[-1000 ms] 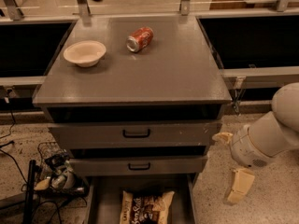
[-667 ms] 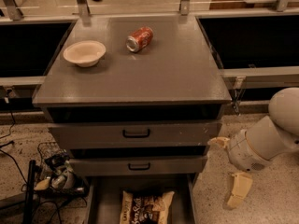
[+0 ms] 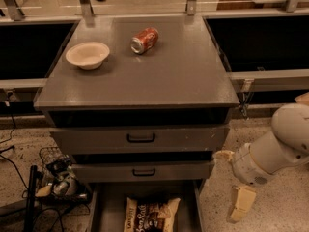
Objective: Pick brown chip bag from bottom drawer and place on counter
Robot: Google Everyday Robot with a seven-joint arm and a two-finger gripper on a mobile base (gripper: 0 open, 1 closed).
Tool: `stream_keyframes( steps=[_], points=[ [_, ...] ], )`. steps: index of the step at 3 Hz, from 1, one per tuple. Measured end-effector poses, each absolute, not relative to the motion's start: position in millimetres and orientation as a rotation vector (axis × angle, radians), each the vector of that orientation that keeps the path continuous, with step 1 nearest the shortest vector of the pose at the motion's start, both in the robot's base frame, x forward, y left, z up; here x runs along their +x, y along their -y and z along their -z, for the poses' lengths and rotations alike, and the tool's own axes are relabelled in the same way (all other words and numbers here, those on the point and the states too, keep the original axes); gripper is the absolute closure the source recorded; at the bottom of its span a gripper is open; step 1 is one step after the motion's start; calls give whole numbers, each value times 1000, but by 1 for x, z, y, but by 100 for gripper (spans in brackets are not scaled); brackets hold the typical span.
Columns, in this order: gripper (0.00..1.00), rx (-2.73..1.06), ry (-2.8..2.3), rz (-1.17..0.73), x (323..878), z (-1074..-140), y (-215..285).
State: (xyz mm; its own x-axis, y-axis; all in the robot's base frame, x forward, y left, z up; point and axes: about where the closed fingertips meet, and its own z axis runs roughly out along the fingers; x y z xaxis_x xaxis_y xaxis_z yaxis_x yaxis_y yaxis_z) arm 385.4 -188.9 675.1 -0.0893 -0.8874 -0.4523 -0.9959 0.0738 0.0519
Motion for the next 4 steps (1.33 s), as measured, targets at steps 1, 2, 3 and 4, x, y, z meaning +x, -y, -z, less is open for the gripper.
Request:
stream_keyframes(
  steps=[1, 2, 3, 4],
  points=[
    [0, -1860, -2087, -572, 382, -637, 188],
    [0, -1843, -2110, -659, 377, -601, 186],
    [0, -1832, -2124, -742, 374, -581, 184],
    [0, -1827, -2148, -733, 374, -575, 184]
  ],
)
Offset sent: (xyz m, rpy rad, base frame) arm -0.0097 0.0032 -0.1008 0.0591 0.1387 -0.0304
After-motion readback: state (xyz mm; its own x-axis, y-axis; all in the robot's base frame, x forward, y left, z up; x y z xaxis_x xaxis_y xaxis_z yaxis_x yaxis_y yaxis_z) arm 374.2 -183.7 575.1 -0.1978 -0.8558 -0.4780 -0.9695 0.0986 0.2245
